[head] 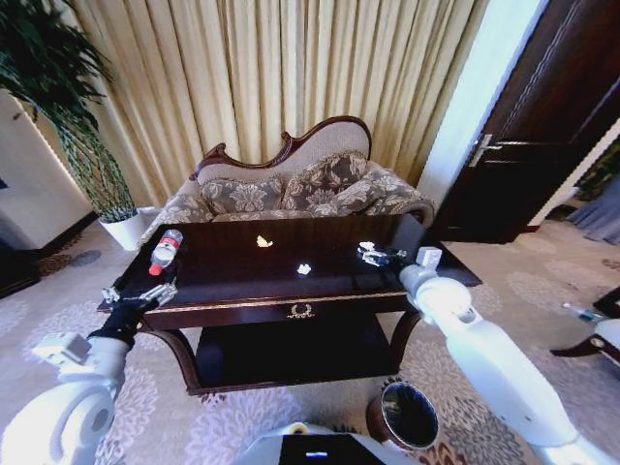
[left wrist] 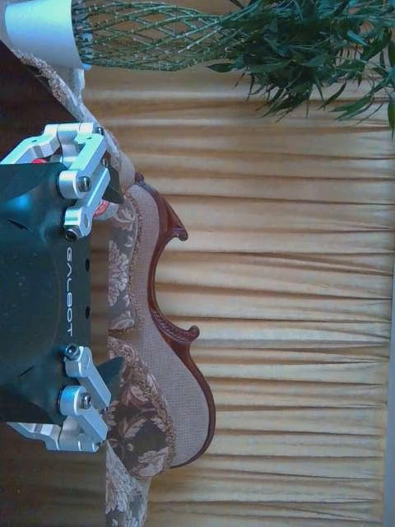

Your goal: Move to the front of the table and place the trash on the table into the trash bin.

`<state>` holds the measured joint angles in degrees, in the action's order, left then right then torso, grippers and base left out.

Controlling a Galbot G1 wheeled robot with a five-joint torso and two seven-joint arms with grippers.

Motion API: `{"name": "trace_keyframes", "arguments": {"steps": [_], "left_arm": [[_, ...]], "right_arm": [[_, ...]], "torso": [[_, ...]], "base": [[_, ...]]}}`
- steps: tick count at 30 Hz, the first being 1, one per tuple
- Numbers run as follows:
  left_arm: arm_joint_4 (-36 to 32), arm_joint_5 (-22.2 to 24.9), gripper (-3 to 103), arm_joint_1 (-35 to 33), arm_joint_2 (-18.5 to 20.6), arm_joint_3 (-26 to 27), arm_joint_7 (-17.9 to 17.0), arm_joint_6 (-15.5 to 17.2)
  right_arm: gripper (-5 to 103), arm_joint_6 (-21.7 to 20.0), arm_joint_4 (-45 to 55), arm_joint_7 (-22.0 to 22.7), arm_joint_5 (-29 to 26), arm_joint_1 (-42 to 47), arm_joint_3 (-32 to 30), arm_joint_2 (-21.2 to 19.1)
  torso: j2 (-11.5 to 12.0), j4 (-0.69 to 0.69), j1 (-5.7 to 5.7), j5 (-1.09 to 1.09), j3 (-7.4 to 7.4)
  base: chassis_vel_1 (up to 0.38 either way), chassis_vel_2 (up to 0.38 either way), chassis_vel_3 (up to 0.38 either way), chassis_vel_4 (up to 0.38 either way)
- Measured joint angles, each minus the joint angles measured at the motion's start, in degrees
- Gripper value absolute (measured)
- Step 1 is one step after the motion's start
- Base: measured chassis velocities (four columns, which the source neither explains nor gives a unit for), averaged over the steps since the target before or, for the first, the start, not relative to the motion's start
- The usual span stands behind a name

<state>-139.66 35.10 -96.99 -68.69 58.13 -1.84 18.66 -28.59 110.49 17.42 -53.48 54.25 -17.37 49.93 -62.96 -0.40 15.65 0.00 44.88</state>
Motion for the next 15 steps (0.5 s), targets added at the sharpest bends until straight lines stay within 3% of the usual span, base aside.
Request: {"name": "trace_keyframes", "arguments": {"steps": [15], "left_arm": [[0.7, -0.5, 100, 0.2, -0.2, -0.3, 0.1, 0.0]], "right_arm": [[100, 0.4, -3.9, -0.4, 0.9, -4.8, 3.5, 1.1]], "torso": [[0.0, 0.00, 0.00, 0.00, 0.00]], "base": [[0.000, 0.000, 0.000, 0.000]]}}
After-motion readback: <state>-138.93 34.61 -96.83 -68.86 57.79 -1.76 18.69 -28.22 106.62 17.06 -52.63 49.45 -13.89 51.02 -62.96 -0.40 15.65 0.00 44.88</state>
